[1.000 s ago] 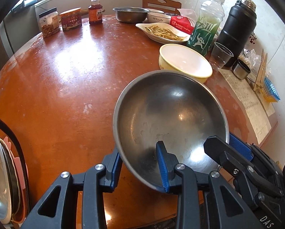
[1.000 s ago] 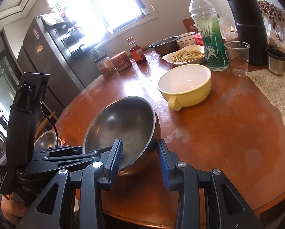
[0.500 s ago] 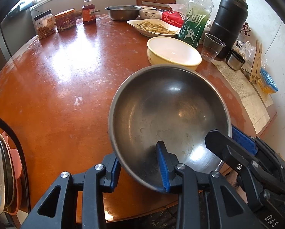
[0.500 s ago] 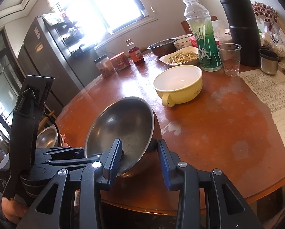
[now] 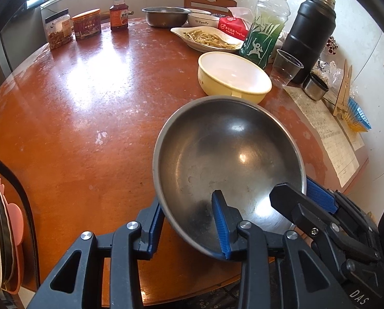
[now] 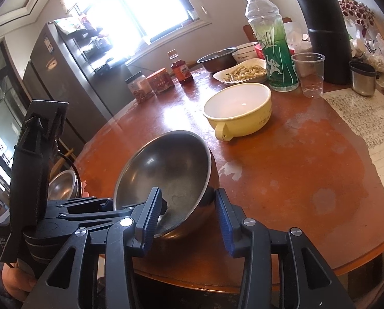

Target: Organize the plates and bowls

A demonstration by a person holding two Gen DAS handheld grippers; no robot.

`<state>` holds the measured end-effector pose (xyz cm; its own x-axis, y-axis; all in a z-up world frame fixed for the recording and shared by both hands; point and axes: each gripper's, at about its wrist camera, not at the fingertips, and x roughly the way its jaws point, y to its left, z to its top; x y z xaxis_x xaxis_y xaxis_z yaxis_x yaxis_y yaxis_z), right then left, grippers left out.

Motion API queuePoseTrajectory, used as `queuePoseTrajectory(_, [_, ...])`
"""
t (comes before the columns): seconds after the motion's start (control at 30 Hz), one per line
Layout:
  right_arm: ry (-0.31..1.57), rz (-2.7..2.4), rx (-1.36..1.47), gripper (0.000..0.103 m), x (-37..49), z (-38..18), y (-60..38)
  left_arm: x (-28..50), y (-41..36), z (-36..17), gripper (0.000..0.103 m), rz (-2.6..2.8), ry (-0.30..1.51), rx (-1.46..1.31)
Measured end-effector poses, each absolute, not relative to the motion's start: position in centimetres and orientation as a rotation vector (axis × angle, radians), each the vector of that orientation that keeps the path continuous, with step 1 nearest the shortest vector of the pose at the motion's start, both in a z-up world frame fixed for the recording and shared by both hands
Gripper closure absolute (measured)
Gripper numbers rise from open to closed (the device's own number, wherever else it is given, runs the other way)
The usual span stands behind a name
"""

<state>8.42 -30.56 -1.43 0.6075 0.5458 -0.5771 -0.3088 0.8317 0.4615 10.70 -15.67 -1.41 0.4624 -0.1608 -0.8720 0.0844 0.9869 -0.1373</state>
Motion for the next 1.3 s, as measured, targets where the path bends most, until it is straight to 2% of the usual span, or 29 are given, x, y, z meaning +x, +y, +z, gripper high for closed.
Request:
queuePoseTrajectory(0.47, [0.777, 0.482, 0.383, 0.055, 8.9, -1.9, -31.7, 10.9, -15.3, -0.9, 0.064, -0.158, 1.05, -0.093])
queuePoseTrajectory(0.6, [0.774, 0.473, 0.393, 0.048, 9.0, -1.9, -32.0, 10.9, -15.1, -0.6, 0.062, -0.156, 1.04, -0.099])
queuePoseTrajectory(0.8, [0.765, 0.463, 0.401, 0.047, 9.1, -1.8, -32.5, 10.8, -14.9, 0.5, 0.058, -0.154, 1.003, -0.105])
queuePoseTrajectory(0.87, [0.757, 0.453, 0.405, 0.045, 9.2, -1.6, -32.7, 10.8, -14.6, 0.9, 0.055, -0.16, 0.99, -0.108])
queuePoseTrajectory(1.0, [0.728, 0.411, 0.4, 0.041, 9.6, -1.0, -33.5, 11.1, -13.0, 2.2, 0.053, -0.142, 0.955, -0.152])
queuePoseTrajectory(1.1, [0.715, 0.391, 0.407, 0.041, 10.5, -0.9, -34.2, 12.5, -12.1, 3.6, 0.049, -0.152, 0.915, -0.167])
queuePoseTrajectory(1.3, [0.71, 0.32, 0.426, 0.041, 13.8, -1.1, -35.2, 17.8, -12.0, 4.5, 0.049, -0.156, 0.887, -0.184])
